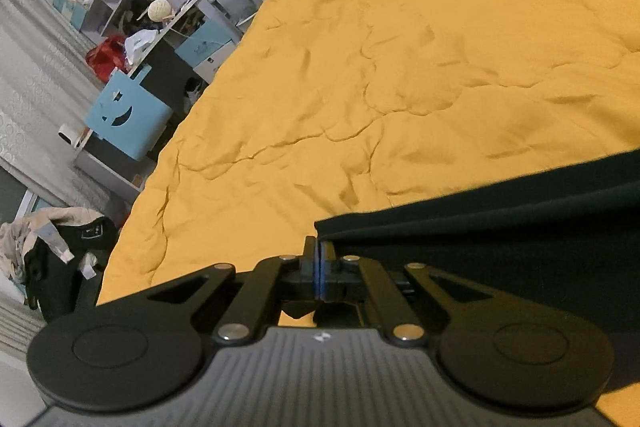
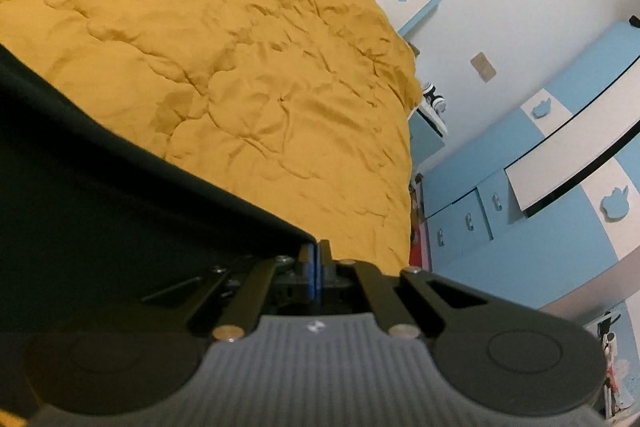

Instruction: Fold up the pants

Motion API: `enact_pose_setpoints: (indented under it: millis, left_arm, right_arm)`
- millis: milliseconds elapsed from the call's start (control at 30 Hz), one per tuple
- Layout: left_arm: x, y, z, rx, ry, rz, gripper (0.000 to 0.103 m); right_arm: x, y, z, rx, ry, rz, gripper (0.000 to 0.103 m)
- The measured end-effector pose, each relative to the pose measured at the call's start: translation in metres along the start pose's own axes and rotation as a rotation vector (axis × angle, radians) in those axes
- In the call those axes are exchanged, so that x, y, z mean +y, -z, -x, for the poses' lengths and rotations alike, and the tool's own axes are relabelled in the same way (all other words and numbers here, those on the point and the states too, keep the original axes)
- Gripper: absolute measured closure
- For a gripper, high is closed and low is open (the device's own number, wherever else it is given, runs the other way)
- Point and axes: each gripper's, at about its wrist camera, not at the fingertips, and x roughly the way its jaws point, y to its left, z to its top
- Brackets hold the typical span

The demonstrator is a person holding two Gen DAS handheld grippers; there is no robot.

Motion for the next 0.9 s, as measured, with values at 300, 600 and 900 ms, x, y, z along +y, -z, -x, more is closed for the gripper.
enact_pose_setpoints:
  millis: [300, 600, 900]
  left_arm:
    - [-0.018, -0.014, -0.033, 0.06, 0.006, -0.039, 0.103]
    - [0.009, 0.001, -0.043, 0.049, 0.061, 0.093, 0.088]
    - [0.103, 0.066, -0.012, -0.019, 0.405, 0.536, 0.067]
  right_arm:
    - [0.017, -0.007, -0.043, 0.057, -0.017, -0.023, 0.103]
    - [0.019, -0.005, -0.051, 0.072, 0.043, -0.125, 0.046]
    - [-0.007, 0.026, 0.022, 0.017, -0.124, -0.409, 0.043]
